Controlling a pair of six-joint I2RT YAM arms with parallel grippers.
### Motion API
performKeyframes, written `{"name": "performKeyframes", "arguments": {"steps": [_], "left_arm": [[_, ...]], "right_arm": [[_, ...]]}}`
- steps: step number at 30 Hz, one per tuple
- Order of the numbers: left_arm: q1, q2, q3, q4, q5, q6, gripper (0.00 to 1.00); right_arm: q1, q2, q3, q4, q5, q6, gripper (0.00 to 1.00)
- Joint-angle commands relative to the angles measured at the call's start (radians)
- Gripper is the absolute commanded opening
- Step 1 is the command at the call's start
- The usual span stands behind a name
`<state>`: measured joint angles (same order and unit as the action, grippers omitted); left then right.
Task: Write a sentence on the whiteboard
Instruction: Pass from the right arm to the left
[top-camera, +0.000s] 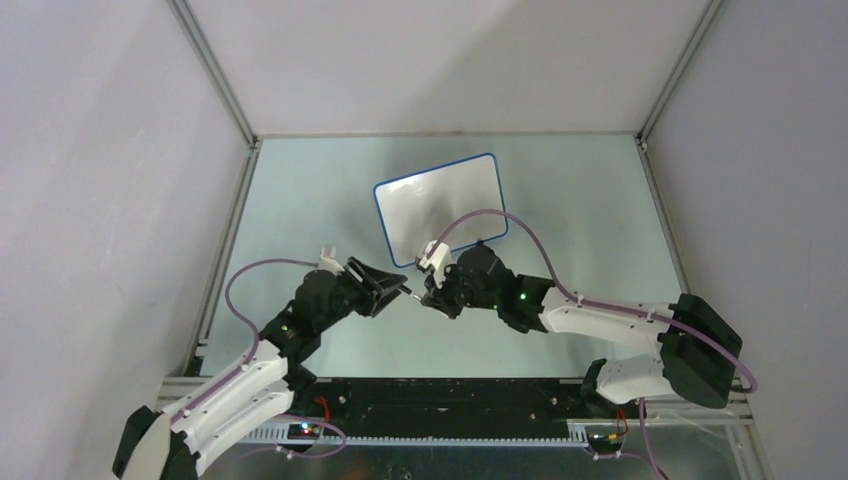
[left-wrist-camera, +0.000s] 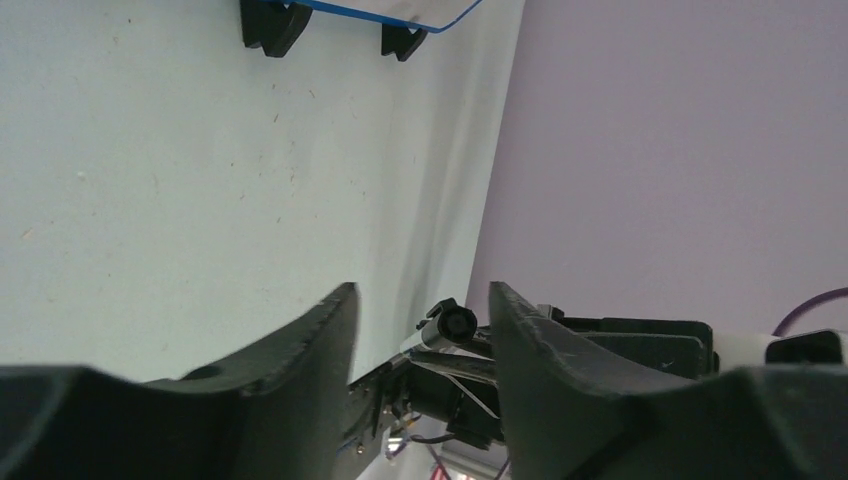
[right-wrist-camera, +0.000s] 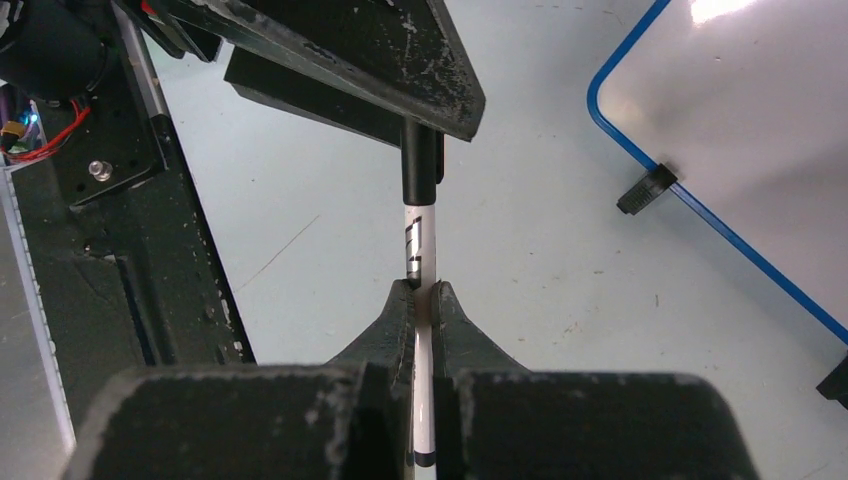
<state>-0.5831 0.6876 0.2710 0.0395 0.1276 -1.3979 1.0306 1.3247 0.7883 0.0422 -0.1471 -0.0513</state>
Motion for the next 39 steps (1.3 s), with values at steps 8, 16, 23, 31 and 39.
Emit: {"name": "performKeyframes", "arguments": {"steps": [8, 16, 23, 31, 39], "left_arm": [[-0.021, -0.019, 0.038, 0.015, -0.079, 0.014, 0.38], [-0.026, -0.014, 0.034, 0.017, -0.082, 0.019, 0.34], [-0.033, -0.007, 0.03, 0.018, -0.085, 0.021, 0.33], [-0.046, -0.003, 0.031, 0.009, -0.096, 0.03, 0.27], [-0.05, 0.0, 0.032, 0.013, -0.1, 0.04, 0.0]], "right_arm": [[0.007, 0.049, 0.093, -0.07, -0.015, 0.017, 0.0], [0.007, 0.086, 0.133, -0.097, -0.007, 0.025, 0.0], [0.006, 0.101, 0.15, -0.104, -0.006, 0.028, 0.0], [-0.006, 0.112, 0.18, -0.122, -0.007, 0.024, 0.0], [-0.012, 0.115, 0.196, -0.136, 0.001, 0.025, 0.01]]}}
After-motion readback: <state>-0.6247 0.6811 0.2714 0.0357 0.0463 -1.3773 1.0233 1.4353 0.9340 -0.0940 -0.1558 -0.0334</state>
